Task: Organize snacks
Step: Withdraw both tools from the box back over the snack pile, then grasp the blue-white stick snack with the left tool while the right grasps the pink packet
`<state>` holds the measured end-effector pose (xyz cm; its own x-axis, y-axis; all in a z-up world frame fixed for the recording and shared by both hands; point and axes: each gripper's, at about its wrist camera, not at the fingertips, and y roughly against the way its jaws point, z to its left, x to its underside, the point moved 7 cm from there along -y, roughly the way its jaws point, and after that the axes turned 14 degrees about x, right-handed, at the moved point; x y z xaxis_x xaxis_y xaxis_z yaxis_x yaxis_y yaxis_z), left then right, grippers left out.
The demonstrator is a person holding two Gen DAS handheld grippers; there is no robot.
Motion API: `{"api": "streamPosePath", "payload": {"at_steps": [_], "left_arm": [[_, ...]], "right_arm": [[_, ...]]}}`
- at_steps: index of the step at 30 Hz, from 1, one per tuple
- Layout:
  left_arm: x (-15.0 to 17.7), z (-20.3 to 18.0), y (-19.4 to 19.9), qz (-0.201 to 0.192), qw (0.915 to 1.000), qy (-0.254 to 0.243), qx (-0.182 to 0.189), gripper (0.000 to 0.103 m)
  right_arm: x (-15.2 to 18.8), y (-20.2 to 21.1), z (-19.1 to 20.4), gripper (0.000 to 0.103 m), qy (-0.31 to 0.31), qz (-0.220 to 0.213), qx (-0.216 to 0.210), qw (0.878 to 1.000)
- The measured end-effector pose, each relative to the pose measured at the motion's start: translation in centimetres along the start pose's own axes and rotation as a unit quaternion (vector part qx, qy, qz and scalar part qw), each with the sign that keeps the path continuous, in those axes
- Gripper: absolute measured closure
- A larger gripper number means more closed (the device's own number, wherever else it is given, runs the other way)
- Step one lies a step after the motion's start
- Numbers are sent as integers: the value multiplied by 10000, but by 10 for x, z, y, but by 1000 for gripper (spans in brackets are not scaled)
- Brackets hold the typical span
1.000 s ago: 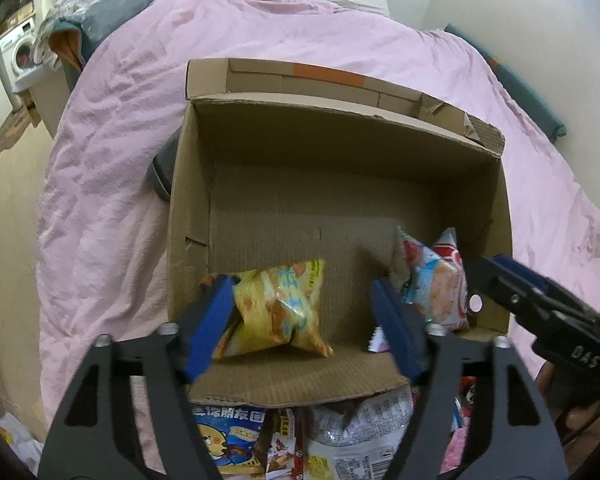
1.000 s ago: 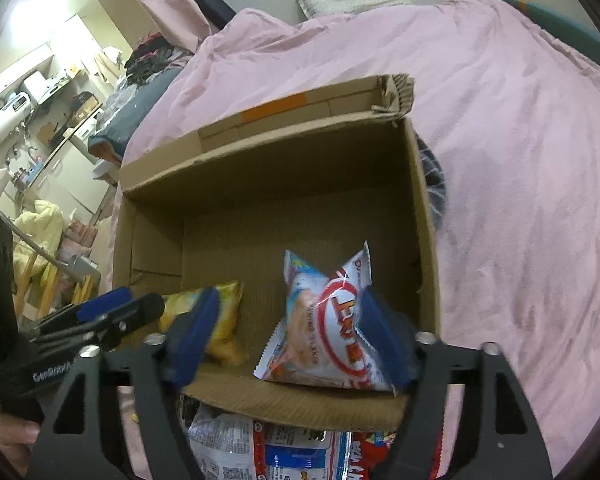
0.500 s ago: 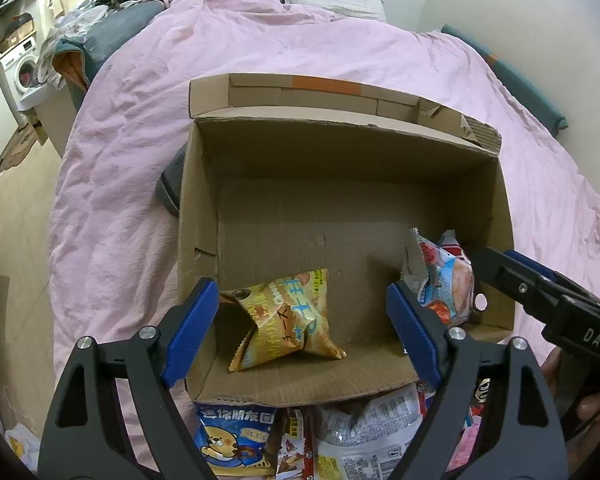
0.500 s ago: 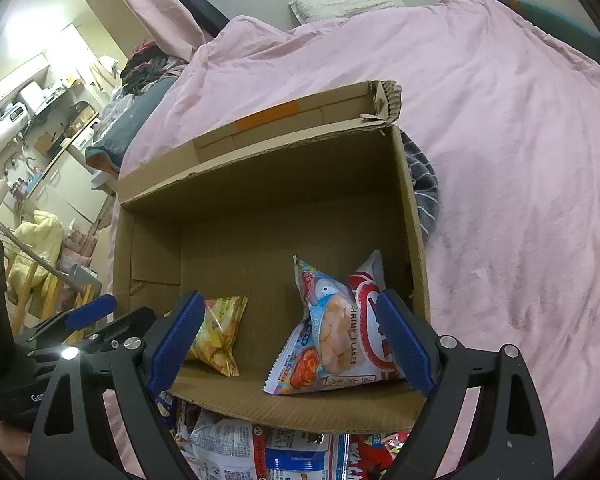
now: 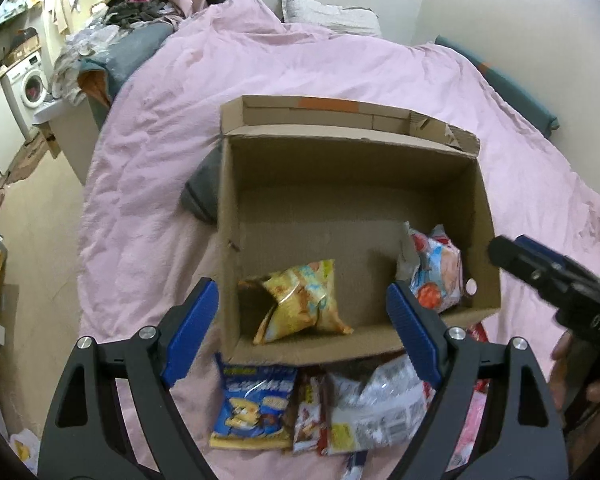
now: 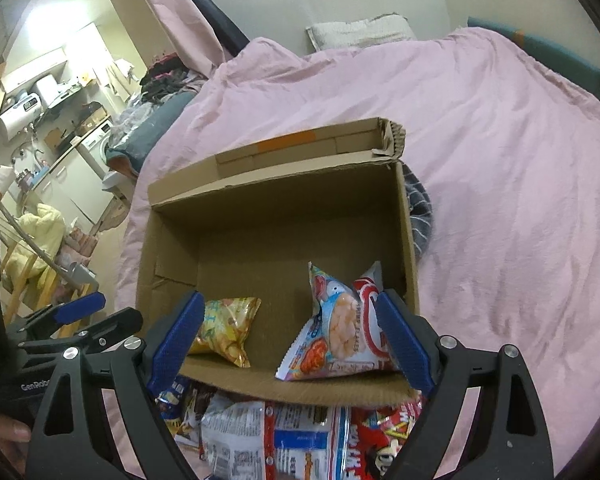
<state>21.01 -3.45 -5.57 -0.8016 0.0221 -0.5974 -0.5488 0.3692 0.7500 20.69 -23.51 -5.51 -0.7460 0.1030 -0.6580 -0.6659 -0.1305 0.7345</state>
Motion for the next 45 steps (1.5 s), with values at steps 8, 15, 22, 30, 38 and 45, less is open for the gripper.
{"api": "streamPosePath", "payload": {"at_steps": [8, 15, 22, 30, 38, 45], "left_arm": [[22, 6, 36, -254, 9996, 117, -7, 18], [44, 4, 45, -163, 9997, 187, 56, 0], [70, -5, 39, 211, 9996, 117, 161, 0], [94, -3, 26, 739, 9973, -44, 9, 0], [162, -13, -16, 2452, 9678, 73, 560, 10], [182, -31, -43, 2745, 9567, 420, 869, 44]], "right_arm": [[13, 25, 1, 13, -35, -68, -48, 10000], [33, 36, -5, 13, -135, 80, 35, 9999], [57, 38, -17, 13, -318, 457, 30, 9984], [85, 26, -37, 13, -368, 981, 248, 9942], [97, 20, -63, 13, -789, 1271, 414, 9879], [93, 17, -65, 13, -913, 1307, 348, 9866]]}}
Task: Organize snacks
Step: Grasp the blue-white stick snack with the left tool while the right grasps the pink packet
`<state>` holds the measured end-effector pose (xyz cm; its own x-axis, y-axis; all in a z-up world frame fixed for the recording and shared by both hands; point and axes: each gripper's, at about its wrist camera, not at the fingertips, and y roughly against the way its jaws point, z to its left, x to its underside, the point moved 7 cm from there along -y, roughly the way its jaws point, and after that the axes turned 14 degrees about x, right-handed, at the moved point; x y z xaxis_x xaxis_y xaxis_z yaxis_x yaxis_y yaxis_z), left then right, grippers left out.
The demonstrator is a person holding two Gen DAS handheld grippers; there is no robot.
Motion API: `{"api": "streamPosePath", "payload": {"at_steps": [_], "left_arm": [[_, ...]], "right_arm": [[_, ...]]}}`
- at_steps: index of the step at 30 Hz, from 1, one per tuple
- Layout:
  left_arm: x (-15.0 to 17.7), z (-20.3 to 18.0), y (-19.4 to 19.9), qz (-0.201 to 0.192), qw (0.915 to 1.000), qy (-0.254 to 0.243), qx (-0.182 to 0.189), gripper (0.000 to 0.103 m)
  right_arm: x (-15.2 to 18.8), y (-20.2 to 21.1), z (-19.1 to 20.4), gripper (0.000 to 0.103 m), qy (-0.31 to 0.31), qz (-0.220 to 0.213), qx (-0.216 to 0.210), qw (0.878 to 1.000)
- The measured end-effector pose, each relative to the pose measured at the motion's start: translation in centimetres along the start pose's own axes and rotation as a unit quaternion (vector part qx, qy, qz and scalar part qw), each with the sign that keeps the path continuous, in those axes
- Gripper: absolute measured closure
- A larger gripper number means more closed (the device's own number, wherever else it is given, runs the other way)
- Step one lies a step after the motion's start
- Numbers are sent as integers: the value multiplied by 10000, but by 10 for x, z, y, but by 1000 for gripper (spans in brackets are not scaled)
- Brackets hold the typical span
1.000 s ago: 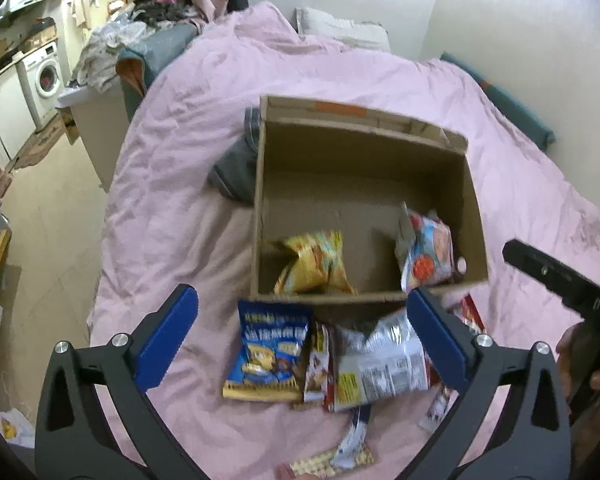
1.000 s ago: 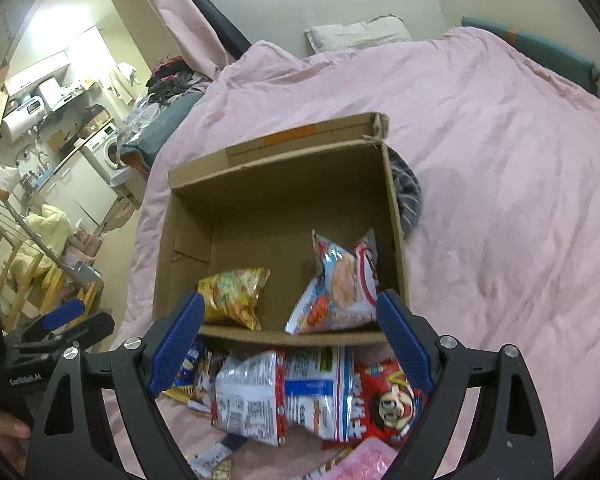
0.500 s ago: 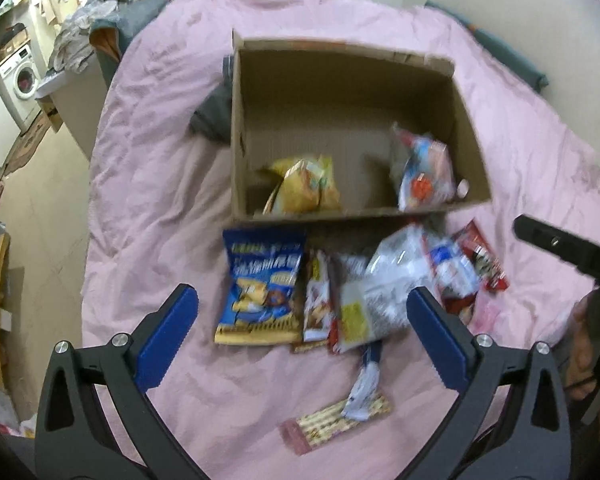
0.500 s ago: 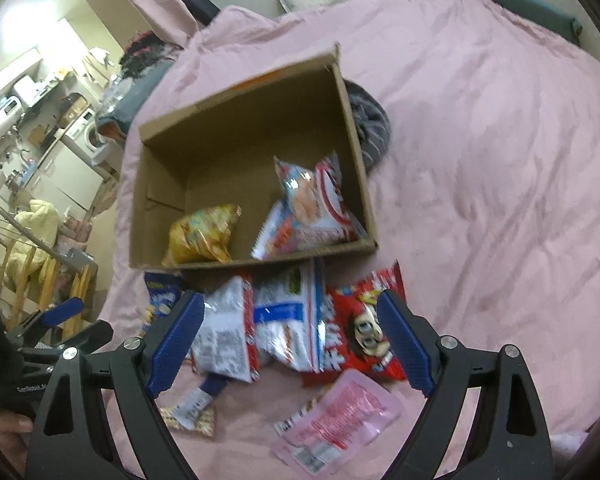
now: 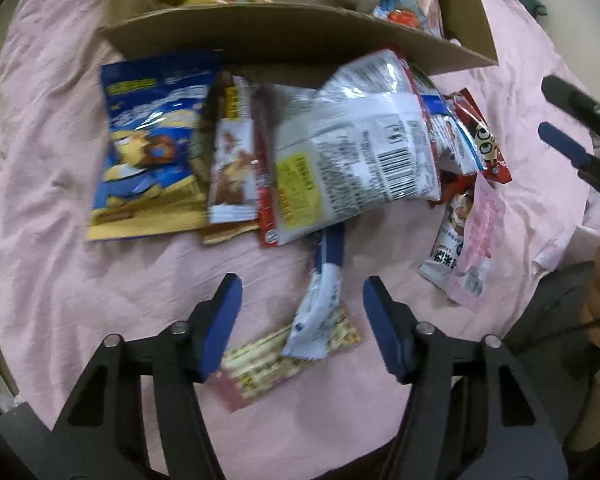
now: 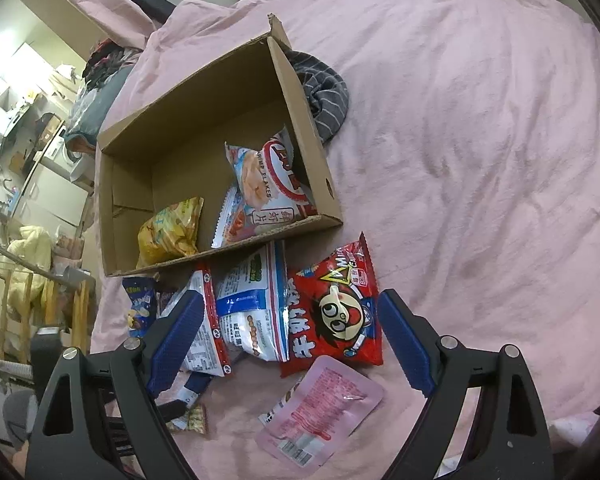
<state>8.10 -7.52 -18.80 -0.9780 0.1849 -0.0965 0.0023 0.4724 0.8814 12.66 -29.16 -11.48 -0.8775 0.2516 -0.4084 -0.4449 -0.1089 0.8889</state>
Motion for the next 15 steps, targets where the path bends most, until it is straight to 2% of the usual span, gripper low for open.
{"api": "streamPosePath", "payload": {"at_steps": [3, 5, 7, 11, 15], "left_arm": [[-3, -7, -10, 90, 9999, -55, 16, 45], [-8, -9, -18, 180, 9997, -110, -91, 57], [-8, -8, -26, 296, 9993, -117, -204, 87], [-3, -11, -25, 338, 9993, -104, -133, 89], [13, -24, -5, 225, 9994, -183, 176, 89]], "right_arm": [[1, 0, -1, 13, 0, 59, 36, 10000], [3, -2, -4, 13, -15, 145, 27, 9999], [8, -5, -8, 13, -26, 279, 40, 9996], [27, -15, -18, 13, -163, 666, 47, 9976], [48, -25, -22, 13, -395, 1153, -67, 9925]]}}
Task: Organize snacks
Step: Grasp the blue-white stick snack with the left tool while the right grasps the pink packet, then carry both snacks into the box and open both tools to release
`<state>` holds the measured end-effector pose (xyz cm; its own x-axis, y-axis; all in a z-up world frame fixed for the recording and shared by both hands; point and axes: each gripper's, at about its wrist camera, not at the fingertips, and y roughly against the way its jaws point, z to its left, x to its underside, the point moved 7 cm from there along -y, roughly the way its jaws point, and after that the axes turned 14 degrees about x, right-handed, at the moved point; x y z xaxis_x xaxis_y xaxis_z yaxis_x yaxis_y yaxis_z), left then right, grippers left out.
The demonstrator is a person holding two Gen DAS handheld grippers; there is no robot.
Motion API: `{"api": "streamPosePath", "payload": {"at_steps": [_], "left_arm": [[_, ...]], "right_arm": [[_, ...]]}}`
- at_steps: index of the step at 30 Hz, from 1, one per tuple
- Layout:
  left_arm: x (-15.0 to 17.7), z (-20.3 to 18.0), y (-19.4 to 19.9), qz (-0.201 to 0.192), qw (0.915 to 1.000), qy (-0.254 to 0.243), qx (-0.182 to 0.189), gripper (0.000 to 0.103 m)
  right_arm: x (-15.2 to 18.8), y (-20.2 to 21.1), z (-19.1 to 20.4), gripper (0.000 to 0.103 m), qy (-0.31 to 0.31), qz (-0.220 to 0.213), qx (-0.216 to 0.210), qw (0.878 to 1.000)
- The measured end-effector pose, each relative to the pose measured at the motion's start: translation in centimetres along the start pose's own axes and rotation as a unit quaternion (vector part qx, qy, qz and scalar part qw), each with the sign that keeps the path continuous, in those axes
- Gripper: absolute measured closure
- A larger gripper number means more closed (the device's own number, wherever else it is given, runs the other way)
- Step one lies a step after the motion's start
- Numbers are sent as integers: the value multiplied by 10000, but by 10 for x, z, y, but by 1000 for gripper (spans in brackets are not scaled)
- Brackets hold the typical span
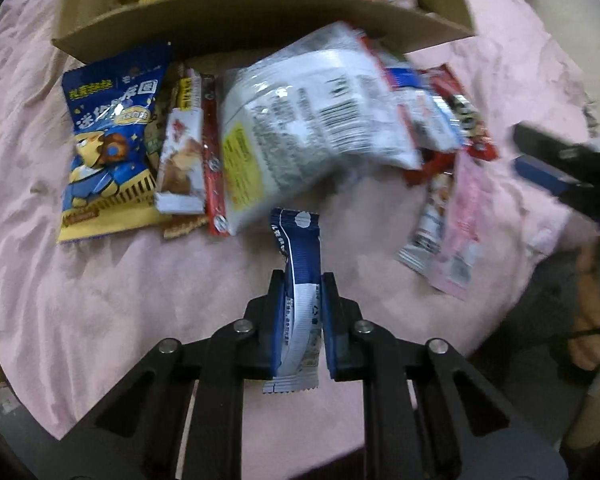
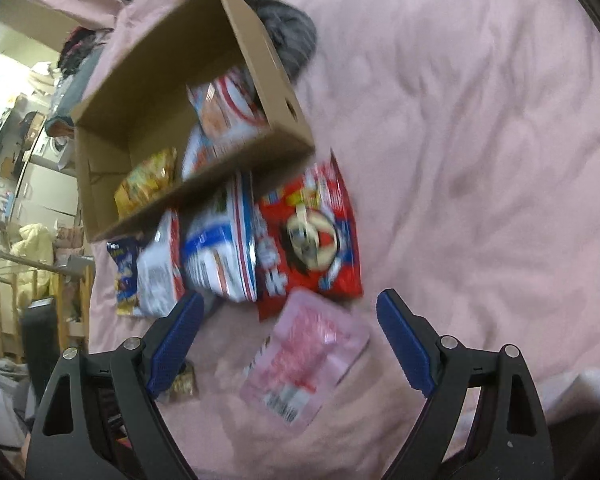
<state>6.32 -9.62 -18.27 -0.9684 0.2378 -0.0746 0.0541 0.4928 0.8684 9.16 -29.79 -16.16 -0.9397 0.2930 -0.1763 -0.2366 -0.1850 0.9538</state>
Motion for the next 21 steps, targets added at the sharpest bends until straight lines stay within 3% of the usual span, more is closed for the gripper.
{"api": "streamPosePath", "payload": {"at_steps": [4, 7, 12, 16, 21], "left_arm": [[8, -19, 21, -252, 9990, -202, 301, 89], [4, -29, 44, -659, 9966, -251, 421, 89], [-17, -15, 82, -1429, 9890, 75, 375, 89], [-26, -2, 95, -1735, 9839, 299, 323, 89], [-25, 3, 103, -1836, 9817, 364, 355, 89]], "right_arm": [[15, -12, -3, 13, -247, 389, -130, 9989], [29, -22, -4, 13, -381, 647, -103, 9971], [40, -42, 1, 13, -265, 767, 434, 9958], [44, -55, 4, 14, -135, 750, 838, 9936], [48, -52, 6, 38, 68, 503, 1167, 9919]]}}
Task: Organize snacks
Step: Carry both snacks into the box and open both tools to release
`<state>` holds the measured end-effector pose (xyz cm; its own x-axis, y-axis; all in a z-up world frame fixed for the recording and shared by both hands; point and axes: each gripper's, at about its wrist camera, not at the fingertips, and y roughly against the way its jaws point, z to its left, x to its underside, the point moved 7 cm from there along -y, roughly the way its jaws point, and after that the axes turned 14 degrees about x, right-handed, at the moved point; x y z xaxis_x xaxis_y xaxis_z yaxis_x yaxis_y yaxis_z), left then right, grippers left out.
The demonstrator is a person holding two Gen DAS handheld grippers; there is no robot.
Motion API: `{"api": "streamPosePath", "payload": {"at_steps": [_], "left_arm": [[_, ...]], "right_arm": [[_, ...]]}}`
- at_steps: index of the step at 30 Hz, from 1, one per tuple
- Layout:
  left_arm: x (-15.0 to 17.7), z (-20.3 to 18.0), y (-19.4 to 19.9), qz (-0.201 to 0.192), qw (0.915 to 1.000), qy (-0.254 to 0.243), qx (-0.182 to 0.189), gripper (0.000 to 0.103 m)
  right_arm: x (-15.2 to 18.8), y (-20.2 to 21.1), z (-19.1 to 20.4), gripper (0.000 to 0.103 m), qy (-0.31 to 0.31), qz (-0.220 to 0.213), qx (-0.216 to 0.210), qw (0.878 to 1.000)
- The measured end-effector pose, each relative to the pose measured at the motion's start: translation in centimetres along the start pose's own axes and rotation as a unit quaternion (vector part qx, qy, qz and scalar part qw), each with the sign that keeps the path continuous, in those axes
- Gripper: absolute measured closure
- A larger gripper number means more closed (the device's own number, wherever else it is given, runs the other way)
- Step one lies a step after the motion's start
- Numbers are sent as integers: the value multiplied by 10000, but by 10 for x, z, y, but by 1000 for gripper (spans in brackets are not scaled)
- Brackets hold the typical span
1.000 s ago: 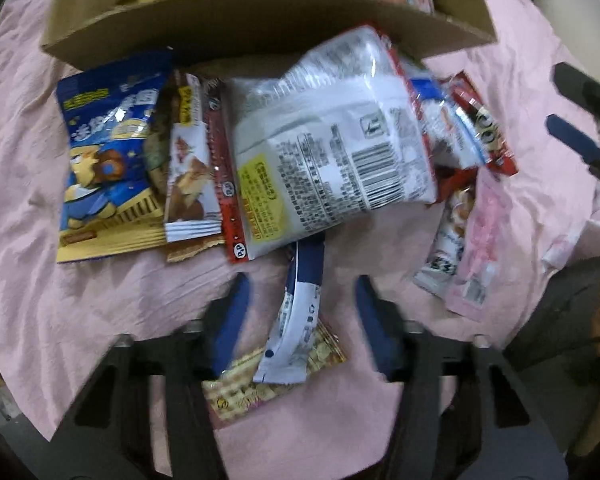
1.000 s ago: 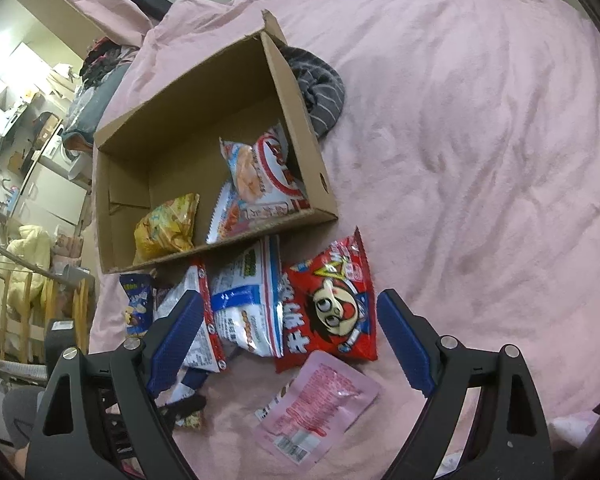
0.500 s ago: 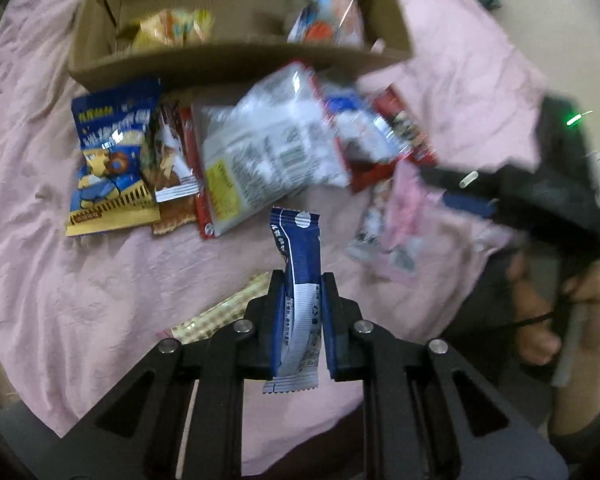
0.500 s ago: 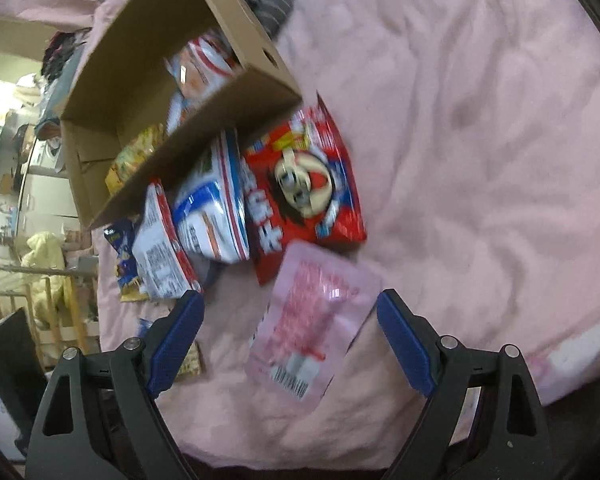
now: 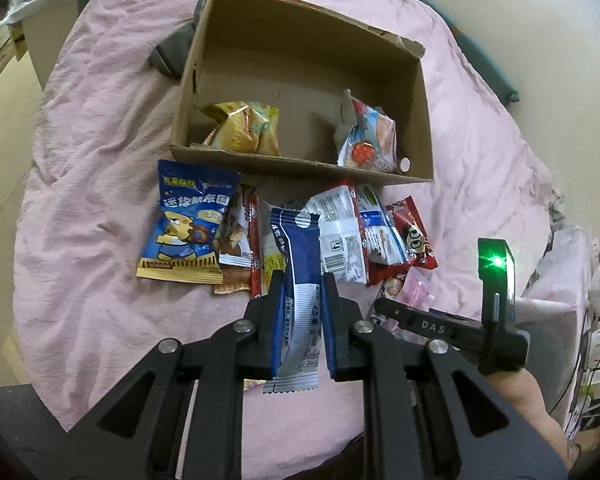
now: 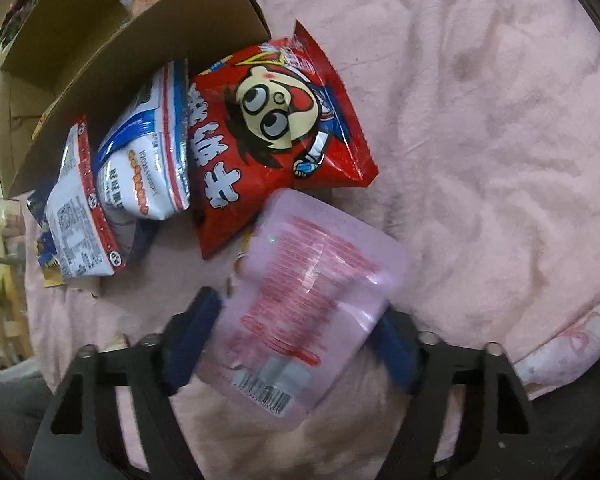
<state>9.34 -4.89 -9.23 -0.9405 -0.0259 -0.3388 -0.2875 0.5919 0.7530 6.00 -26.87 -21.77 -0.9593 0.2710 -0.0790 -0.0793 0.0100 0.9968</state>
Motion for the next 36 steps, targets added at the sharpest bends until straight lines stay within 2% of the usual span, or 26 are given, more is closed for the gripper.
{"api": "streamPosePath", "payload": {"at_steps": [2, 7, 9, 13, 20, 26, 33, 36], "left_arm": [[0, 2, 2, -8, 10000, 56, 39, 89], [1, 3, 7, -20, 9999, 129, 106, 89], [0, 1, 7, -43, 9999, 118, 107, 89], [0, 2, 3, -34, 9999, 109, 51, 89], [-3, 12, 5, -129, 9996, 233, -73, 89], [-16, 19, 19, -501, 9982, 219, -261, 89], [-34, 28, 33, -874, 9948, 187, -498, 89], [-45, 27, 34, -840, 9948, 230, -525, 89]], "right_arm": [[2, 8, 1, 46, -9, -132, -44, 9999], [10, 27, -4, 73, -13, -368, -278, 9989], [14, 32, -7, 81, 8, -458, -407, 9981], [8, 50, -8, 89, 69, -608, -698, 9957], [-4, 97, 11, 90, 278, -988, -1256, 9867], [-29, 133, 40, 90, 569, -1451, -1519, 9760], [-52, 146, 66, 90, 838, -1621, -1733, 9678], [-67, 151, 78, 90, 979, -1703, -1807, 9637]]}}
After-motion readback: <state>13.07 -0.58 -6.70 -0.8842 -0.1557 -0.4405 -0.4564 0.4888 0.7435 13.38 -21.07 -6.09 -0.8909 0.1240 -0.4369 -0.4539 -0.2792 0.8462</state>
